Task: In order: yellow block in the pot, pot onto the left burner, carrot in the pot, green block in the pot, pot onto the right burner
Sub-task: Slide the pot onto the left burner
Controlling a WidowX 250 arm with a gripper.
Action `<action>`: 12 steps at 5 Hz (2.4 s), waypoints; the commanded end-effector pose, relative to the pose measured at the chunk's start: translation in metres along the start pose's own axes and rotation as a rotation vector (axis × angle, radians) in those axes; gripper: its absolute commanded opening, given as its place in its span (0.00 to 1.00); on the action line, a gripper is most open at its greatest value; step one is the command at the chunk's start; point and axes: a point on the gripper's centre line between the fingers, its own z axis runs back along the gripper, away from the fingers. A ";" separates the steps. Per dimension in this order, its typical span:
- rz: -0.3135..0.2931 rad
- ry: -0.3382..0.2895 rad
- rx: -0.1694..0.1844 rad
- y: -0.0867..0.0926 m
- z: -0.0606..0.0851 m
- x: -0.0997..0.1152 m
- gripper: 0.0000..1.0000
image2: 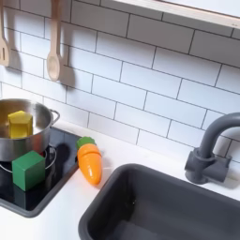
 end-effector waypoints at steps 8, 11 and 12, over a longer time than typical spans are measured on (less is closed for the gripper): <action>-0.075 0.089 0.025 -0.013 -0.037 0.022 0.00; -0.048 0.070 0.029 -0.012 -0.031 0.015 0.00; -0.037 0.074 0.018 -0.010 -0.036 0.007 0.00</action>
